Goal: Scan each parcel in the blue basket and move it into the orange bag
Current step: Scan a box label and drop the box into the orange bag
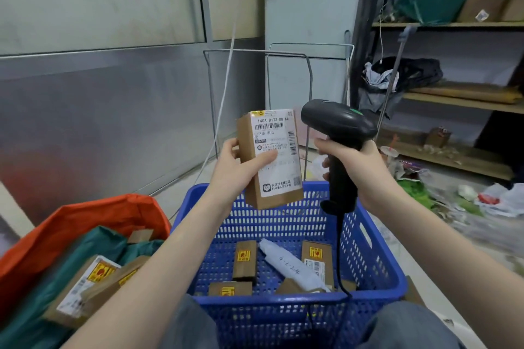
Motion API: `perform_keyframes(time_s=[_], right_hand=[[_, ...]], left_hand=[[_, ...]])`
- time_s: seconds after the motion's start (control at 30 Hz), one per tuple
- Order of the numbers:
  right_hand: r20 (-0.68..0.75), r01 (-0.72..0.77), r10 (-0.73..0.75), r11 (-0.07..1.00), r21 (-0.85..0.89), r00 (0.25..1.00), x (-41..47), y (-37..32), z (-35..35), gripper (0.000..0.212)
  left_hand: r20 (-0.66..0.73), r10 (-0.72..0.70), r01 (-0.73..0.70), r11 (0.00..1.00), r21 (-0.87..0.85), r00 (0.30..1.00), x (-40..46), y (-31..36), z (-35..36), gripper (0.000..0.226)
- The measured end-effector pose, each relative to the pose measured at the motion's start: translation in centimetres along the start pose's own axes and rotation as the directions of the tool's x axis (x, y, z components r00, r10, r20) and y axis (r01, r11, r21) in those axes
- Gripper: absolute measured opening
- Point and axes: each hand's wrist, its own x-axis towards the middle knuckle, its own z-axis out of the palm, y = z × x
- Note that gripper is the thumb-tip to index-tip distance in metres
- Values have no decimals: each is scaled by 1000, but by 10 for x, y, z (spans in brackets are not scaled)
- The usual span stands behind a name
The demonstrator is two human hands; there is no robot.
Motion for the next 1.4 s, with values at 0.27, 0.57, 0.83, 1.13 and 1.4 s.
perform_keyframes(time_s=[0.27, 0.57, 0.83, 1.13, 1.4], right_hand=[[106, -38, 52, 991, -131, 993, -4, -4, 7, 15], [115, -71, 89, 985, -157, 989, -5, -4, 4, 9], [116, -121, 137, 983, -135, 984, -8, -4, -1, 8], [107, -115, 134, 979, -165, 985, -10, -3, -8, 9], [120, -126, 145, 980, -152, 982, -11, -2, -9, 11]], left_hand=[[-141, 109, -97, 991, 89, 984, 6, -5, 5, 66], [-164, 165, -141, 979, 146, 973, 6, -9, 14, 69], [-202, 165, -133, 978, 161, 965, 13, -14, 19, 67], [-222, 162, -132, 981, 144, 962, 17, -23, 13, 63], [-243, 158, -118, 978, 170, 957, 20, -25, 12, 63]])
